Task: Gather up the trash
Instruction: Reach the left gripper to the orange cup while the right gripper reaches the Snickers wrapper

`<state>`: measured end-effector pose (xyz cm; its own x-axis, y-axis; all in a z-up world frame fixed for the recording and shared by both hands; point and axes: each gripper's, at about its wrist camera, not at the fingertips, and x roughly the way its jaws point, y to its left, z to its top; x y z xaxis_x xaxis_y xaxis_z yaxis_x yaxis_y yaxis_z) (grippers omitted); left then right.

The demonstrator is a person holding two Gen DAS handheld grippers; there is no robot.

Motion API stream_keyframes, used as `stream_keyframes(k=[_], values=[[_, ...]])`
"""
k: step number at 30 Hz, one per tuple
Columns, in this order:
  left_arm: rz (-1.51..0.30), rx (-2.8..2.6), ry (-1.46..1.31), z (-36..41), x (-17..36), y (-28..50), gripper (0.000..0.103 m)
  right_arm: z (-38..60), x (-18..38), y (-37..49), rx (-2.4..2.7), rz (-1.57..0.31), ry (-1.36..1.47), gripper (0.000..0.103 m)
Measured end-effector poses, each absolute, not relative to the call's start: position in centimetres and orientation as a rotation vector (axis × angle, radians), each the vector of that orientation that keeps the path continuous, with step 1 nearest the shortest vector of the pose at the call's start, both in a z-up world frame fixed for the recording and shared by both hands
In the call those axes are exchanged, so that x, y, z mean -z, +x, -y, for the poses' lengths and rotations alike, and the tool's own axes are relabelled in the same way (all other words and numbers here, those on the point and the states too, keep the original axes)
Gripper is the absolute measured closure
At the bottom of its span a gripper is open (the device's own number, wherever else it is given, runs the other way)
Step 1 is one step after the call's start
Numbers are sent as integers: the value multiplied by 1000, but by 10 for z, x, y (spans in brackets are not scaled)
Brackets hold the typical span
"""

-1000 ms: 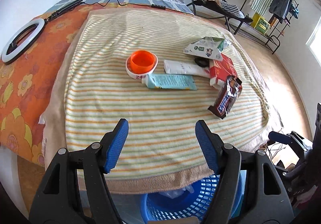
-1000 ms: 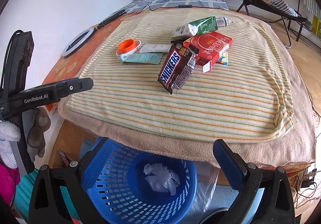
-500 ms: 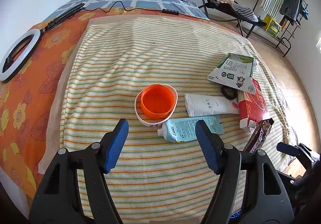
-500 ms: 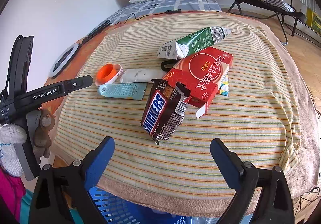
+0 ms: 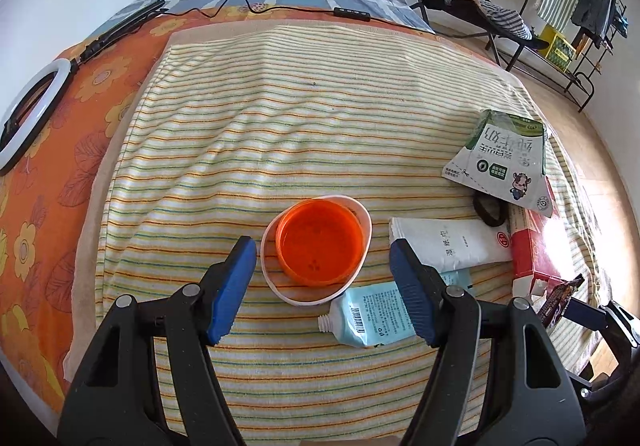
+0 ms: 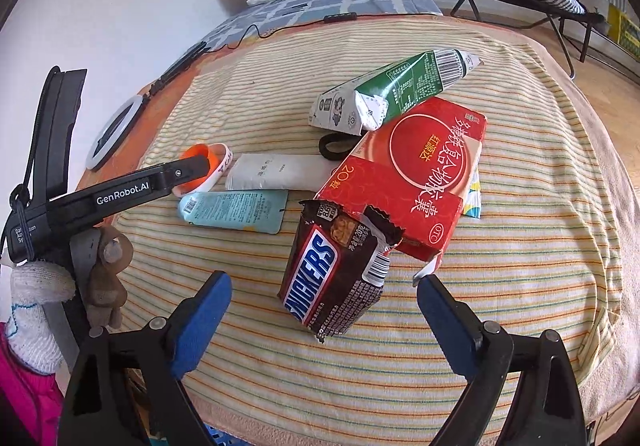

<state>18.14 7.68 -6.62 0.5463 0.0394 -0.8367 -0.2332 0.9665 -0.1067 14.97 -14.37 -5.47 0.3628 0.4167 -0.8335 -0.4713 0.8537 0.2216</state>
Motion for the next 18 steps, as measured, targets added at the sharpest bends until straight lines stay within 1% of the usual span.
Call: stream_keyframes(k=[3,5,7,8,10,12,15,17,18], values=[[-984,-172,-200,-77,69,184,32,141,59,154,-567,-1067,-57,11],[-988,-173,-204,-78,71,186,42,141,61,156,-563,-1076,-54,13],[-986,-180,-195,-80,71,188,43,141,63,159,-559,-1082,-50,14],[-988,-182,-190,-80,72,189,48,141,63,159,-559,-1084,-47,15],[-988,-190,-178,-81,73,189,53,141,64,160,-559,-1087,-41,15],[-985,-187,-190,-83,72,188,53,140,66,161,-561,-1091,-36,17],[-979,-186,-186,-84,70,188,53,138,68,163,-570,-1103,-38,26],[-970,-184,-182,-84,68,187,53,138,70,163,-568,-1109,-44,35],[-965,-184,-181,-85,66,185,53,138,70,163,-566,-1109,-47,37]])
